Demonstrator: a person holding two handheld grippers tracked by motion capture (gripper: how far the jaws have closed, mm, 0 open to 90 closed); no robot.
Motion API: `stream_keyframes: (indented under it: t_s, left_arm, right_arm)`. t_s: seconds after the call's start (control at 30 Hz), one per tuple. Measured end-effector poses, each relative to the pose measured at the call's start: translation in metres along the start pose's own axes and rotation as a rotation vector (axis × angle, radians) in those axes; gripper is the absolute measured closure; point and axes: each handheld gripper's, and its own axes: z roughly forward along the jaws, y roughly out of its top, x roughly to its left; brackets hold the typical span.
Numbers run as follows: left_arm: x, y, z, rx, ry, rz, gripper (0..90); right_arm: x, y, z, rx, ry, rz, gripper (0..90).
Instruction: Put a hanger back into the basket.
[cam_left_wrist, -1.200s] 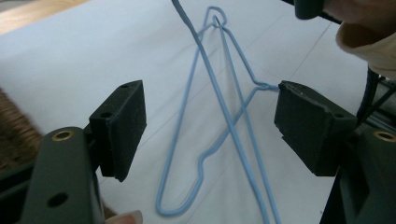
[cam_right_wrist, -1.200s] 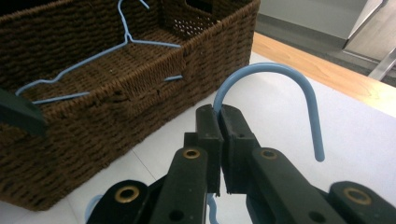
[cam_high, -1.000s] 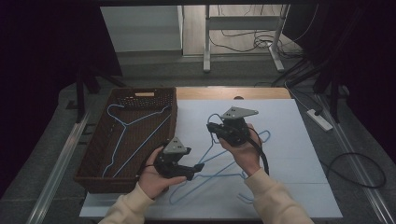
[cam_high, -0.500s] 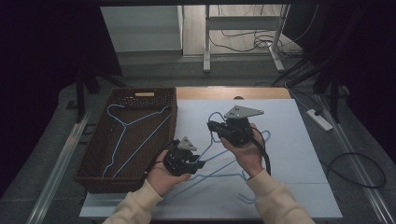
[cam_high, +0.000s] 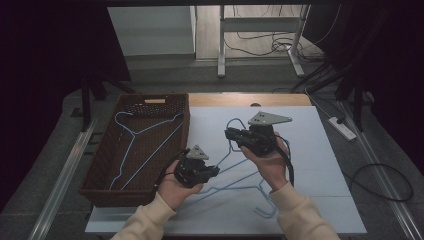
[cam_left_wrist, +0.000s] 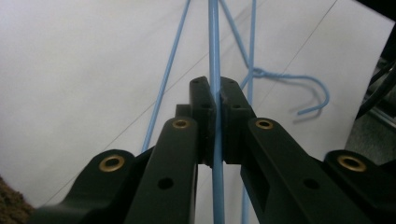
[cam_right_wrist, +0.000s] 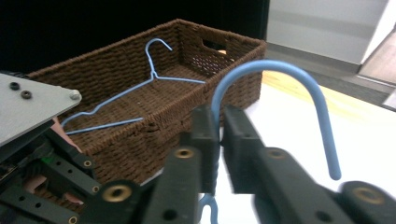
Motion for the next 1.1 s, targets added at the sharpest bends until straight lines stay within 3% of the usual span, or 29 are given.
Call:
stream_keyframes:
  t_s: [0.17,0.37,0.5,0.63,0.73,1.1]
  left_arm:
    - [0.002,0.003,-0.007,-0.049,-0.008,-0.027,86.4]
    - [0.008,0.005,-0.016,-0.104,-0.068,-0.087,86.3]
    - [0.014,0.007,-0.025,-0.154,-0.084,-0.105,86.3]
    - [0.02,0.008,-0.037,-0.191,-0.079,-0.116,86.4]
    - [0.025,0.01,-0.05,-0.228,-0.089,-0.129,86.4]
    - [0.053,0.007,-0.098,-0.325,-0.038,-0.153,86.4]
  right_arm:
    - [-0.001,-0.003,-0.011,-0.033,0.023,0.002,53.3]
    - [0.003,-0.009,-0.038,-0.105,0.003,-0.042,38.8]
    - [-0.001,-0.015,-0.056,-0.132,-0.011,-0.033,36.8]
    - [-0.006,-0.028,-0.071,-0.12,-0.028,-0.037,35.3]
    - [-0.013,-0.041,-0.076,-0.092,-0.053,-0.024,34.2]
    - [-0.035,-0.081,-0.076,0.025,-0.134,0.011,33.5]
